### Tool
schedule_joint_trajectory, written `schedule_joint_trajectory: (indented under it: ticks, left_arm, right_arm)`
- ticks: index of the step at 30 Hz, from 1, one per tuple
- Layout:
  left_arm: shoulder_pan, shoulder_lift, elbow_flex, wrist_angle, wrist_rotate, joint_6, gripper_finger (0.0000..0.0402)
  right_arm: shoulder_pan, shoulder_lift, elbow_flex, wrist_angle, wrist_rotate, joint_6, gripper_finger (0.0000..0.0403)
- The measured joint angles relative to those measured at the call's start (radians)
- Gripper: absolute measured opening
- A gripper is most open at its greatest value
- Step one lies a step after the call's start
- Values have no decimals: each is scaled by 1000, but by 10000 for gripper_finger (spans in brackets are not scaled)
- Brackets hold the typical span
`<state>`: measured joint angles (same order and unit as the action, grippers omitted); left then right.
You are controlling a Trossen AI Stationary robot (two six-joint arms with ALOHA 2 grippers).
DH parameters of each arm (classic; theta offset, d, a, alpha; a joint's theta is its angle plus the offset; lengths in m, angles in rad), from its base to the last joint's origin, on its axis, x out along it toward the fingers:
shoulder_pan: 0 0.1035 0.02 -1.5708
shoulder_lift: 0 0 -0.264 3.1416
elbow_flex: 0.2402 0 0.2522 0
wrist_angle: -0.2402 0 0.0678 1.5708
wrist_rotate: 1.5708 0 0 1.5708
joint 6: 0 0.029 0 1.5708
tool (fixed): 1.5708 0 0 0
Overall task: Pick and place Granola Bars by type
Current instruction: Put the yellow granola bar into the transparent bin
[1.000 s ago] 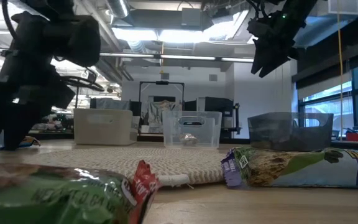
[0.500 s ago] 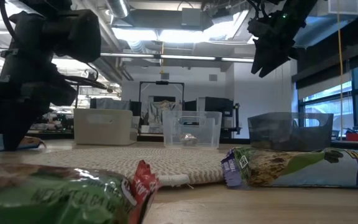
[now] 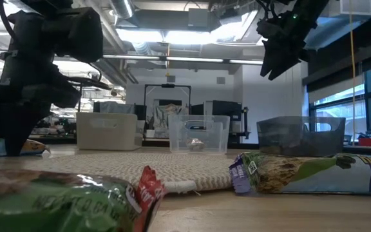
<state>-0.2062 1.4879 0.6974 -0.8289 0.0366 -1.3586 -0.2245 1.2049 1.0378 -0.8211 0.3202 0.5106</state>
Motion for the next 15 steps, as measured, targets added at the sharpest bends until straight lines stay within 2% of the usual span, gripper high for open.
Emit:
schedule_joint_trajectory:
  ticks: [9, 15]
  left_arm:
    - [2, -149, 47, 3, -159, -17, 71]
    - [24, -239, 117, 131, -294, 111, 70]
  right_arm:
    - [0, 0, 0, 0, 0, -22, 187]
    - [0, 0, 0, 1, 0, -23, 187]
